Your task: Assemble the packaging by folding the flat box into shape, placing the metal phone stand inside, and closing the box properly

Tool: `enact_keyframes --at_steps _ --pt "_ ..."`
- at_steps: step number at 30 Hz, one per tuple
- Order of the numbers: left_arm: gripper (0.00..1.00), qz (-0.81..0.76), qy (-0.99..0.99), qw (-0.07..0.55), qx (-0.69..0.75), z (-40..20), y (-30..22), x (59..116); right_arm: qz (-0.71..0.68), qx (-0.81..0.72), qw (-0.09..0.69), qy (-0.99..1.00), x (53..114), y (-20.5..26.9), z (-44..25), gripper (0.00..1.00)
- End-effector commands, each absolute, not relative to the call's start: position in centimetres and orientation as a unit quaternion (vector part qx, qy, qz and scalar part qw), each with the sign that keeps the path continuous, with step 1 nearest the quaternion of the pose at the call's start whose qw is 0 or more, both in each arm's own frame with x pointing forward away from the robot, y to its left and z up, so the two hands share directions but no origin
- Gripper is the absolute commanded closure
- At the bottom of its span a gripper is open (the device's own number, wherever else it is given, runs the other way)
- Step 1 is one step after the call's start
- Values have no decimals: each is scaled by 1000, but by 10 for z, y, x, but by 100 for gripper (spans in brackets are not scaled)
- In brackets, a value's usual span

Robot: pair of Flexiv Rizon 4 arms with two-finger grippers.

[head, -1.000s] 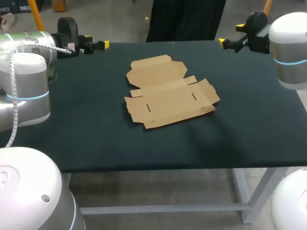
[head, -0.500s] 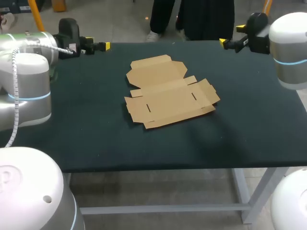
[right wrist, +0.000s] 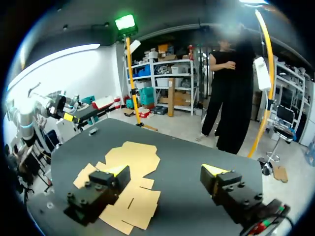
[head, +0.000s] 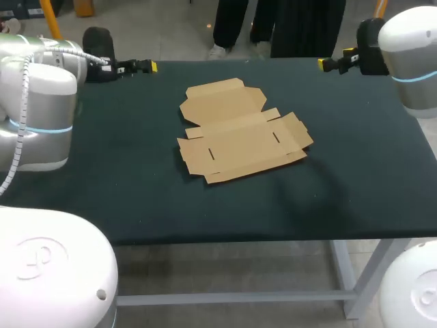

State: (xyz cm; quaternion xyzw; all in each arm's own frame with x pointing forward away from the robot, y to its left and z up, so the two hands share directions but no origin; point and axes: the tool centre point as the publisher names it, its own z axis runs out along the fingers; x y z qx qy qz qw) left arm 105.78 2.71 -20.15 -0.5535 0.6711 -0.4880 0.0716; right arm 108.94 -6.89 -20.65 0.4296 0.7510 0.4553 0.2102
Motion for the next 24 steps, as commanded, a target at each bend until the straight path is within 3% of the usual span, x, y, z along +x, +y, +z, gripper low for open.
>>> enact_keyframes --at_steps 1,16,24 --pt "0 -399 704 -30 -586 -199 33 1055 364 461 146 796 1084 -74 -204 0" --pt "0 -339 659 -107 -663 -222 28 1036 297 514 64 802 1061 -83 -221 0" --pt "0 -335 655 -107 -668 -224 29 1035 295 515 61 802 1060 -85 -223 0"
